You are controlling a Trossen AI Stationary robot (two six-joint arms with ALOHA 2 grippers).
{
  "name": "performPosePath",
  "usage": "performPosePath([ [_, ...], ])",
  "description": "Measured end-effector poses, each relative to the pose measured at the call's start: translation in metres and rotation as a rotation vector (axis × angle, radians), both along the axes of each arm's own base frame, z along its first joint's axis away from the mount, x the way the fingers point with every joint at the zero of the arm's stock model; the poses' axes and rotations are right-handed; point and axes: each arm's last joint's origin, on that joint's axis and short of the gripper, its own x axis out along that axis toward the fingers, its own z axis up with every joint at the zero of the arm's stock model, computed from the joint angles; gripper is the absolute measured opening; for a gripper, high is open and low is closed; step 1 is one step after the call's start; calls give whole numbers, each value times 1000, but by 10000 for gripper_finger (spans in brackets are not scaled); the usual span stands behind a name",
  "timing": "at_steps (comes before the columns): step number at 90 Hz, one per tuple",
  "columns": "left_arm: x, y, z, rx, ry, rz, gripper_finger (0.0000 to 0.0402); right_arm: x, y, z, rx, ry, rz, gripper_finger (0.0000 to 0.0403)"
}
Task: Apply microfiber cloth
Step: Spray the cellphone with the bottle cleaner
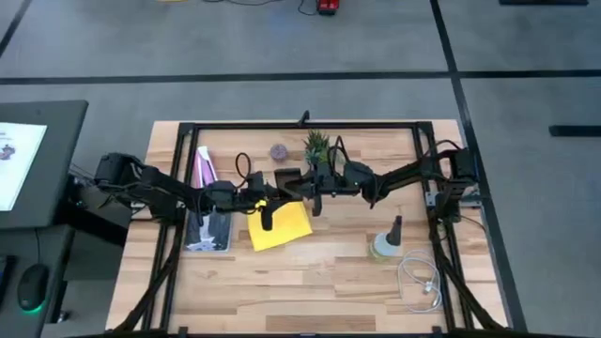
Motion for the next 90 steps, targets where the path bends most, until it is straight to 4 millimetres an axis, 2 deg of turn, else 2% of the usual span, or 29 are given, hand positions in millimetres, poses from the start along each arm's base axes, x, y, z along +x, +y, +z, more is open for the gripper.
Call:
performPosePath([
  [8, 0, -1, 0, 5, -3, -18, 14, 0, 1, 0, -1, -2, 15, 18],
  [36, -2, -4, -1, 10, 13, 19, 9, 0, -6, -5, 5, 76, -17, 74],
  [57, -29, -14, 8, 15, 77, 94, 8, -14, -22, 1, -11, 290, -52, 145],
  [66, -44, -17, 19, 17, 62, 115, 7, -17, -22, -6, -19, 428, -55, 177],
  [75, -61, -19, 25, 25, 70, 133, 7, -2, -7, -14, -40, 533, 23, 194],
  [90, -87, -20, 38, 37, 77, 189, 7, 44, 24, -39, -149, 705, 161, 185],
])
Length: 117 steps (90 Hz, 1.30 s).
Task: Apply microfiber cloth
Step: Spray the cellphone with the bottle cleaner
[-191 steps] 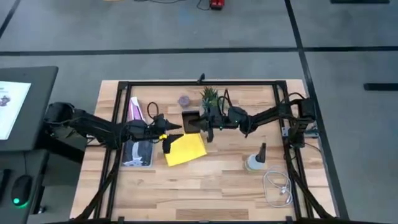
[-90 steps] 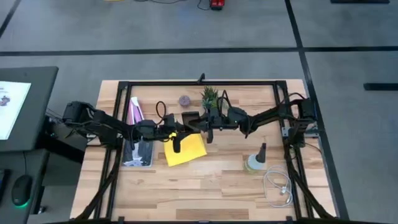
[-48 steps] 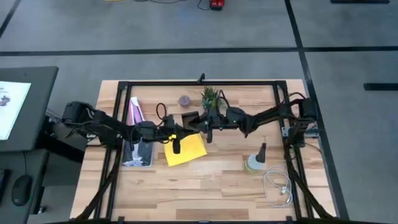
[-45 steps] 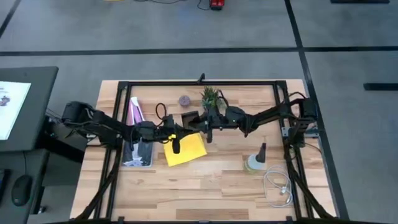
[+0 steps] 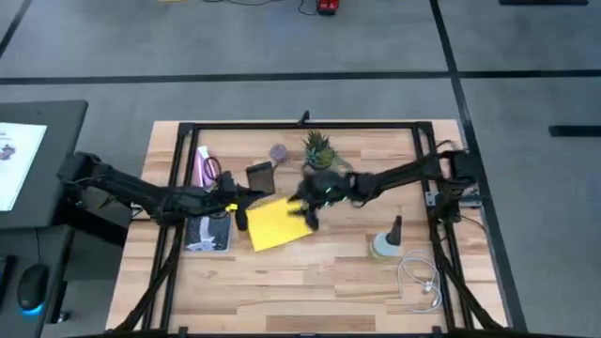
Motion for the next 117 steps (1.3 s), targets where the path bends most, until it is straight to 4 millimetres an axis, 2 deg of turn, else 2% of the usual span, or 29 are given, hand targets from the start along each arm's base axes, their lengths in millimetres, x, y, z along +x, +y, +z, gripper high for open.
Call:
performPosePath([
  [16, -18, 0, 7, 3, 1, 29, 7, 44, 0, -20, -59, 83, 42, 141],
  [28, -21, 1, 5, 6, 29, 35, 7, 51, -12, -38, -30, 145, 2, 100],
  [43, -18, 0, 1, -11, 51, 39, 7, 34, -19, -46, 10, 276, -70, 60],
  [56, -10, -3, -8, -33, 94, 38, 7, 15, -12, -46, 8, 322, -119, 39],
  [75, 9, -10, -20, -62, 104, -37, 7, -17, 0, -44, -9, 364, -94, 28],
  [87, 22, -14, -29, -71, 96, -72, 7, -35, 1, -41, -36, 385, -68, 29],
  [104, 43, -16, -42, -91, 43, -129, 7, -55, -2, -27, -163, 355, 20, 32],
  [117, 60, -12, -50, -101, 22, -170, 7, -61, -8, 10, -201, 245, 4, 32],
])
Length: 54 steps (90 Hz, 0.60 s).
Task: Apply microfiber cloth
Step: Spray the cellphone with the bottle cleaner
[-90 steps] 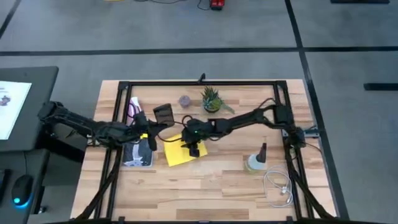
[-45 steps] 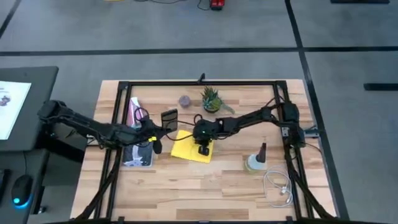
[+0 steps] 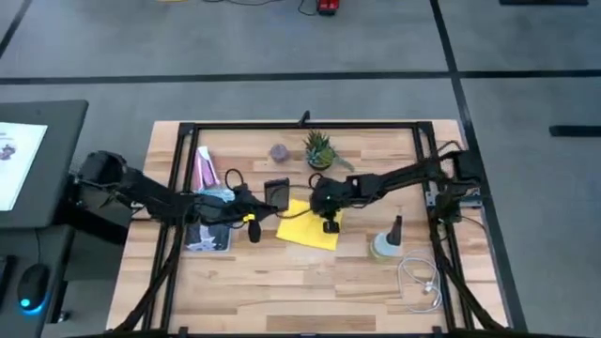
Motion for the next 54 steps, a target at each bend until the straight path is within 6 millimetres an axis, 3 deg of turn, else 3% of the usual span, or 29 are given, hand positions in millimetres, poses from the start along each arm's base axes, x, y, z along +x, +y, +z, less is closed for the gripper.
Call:
performPosePath([
  [17, 32, -2, -2, 42, 23, -110, 7, -28, 5, 55, -100, -68, -61, 32],
  [38, 58, 0, -7, 79, 51, -129, 8, -106, 46, 127, -252, -155, -155, 30],
  [54, 61, 6, -9, 79, 57, -116, 10, -164, 66, 168, -19, -329, -45, 23],
])
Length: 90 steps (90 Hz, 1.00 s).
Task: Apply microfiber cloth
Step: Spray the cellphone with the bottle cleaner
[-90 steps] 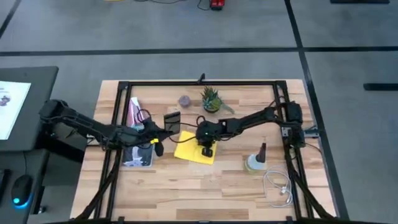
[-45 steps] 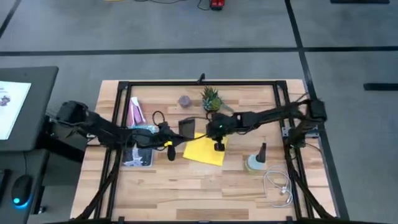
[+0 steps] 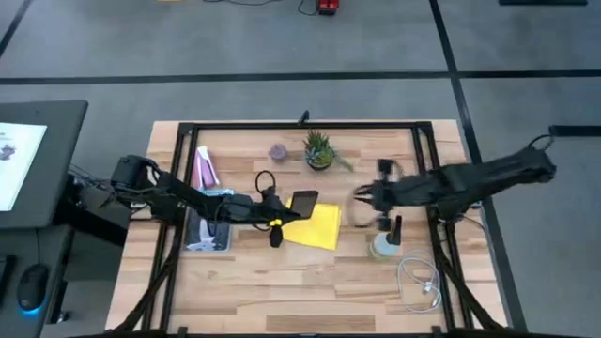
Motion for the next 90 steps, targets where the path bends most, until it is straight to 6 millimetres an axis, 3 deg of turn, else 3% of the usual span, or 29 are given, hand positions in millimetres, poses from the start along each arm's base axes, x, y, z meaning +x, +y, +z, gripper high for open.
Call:
performPosePath([
  [14, 1, 6, 0, -3, -1, 14, 9, -40, 4, 34, 193, -113, 82, 33],
  [27, 1, 12, 0, -19, -4, 34, 9, -56, 20, 47, 385, -101, 175, 76],
  [62, 1, 17, 0, -30, -5, 52, 9, -48, 108, -6, 769, 383, 27, 245],
  [82, 1, 16, 0, -15, -2, 31, 9, -62, 146, -45, 762, 608, -238, 261],
  [90, 1, 16, 0, 0, 3, 23, 9, -70, 157, -58, 691, 562, -309, 261],
])
